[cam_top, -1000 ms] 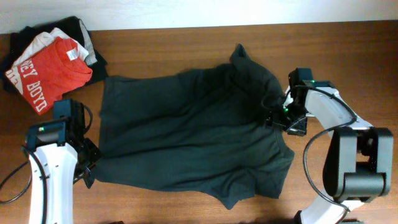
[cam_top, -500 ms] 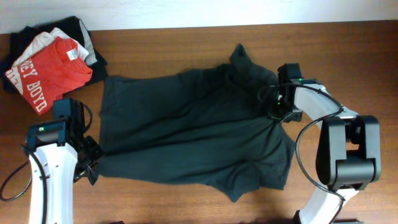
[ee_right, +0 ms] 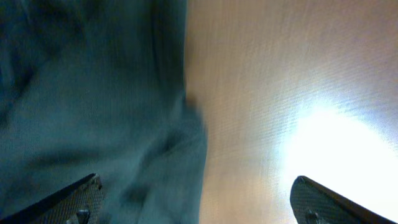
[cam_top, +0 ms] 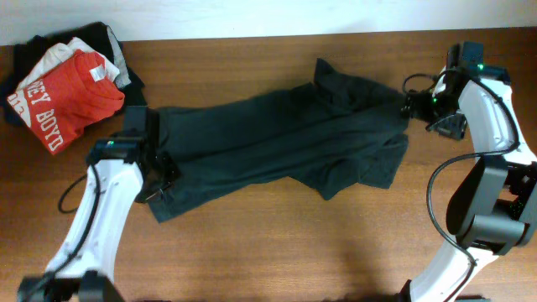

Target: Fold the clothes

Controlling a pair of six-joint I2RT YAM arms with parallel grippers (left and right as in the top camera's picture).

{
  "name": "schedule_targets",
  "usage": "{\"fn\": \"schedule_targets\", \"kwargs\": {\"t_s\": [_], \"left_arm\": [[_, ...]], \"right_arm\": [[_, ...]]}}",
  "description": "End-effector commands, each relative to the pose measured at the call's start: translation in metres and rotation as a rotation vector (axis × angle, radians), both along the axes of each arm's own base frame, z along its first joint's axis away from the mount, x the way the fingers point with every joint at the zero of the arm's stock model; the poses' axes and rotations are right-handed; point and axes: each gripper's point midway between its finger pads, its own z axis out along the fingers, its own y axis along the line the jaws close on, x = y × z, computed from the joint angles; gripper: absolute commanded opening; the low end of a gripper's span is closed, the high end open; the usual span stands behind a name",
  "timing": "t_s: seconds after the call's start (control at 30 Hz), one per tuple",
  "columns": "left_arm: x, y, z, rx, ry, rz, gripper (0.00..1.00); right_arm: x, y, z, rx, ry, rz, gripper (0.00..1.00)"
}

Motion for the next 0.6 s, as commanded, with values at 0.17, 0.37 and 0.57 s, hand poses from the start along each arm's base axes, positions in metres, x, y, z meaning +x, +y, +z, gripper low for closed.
{"fn": "schedule_targets", "kwargs": {"t_s": [0.17, 0.37, 0.57], "left_arm": [[-0.014, 0.016, -0.018, 0.072, 0.121, 0.027, 0.0], [-0.025, 0.019, -0.017, 0.093, 0.166, 0.023, 0.01], [-0.028, 0.018, -0.017, 0.09, 0.178, 0.022, 0.01]], "right_arm": [[-0.081, 0.112, 0.043, 0.189, 0.218, 0.265, 0.91], [-0.124, 0.152, -0.031, 0.281, 0.128, 0.268, 0.93], [-0.113, 0.153, -0.059, 0.281, 0.049, 0.276, 0.5]]}}
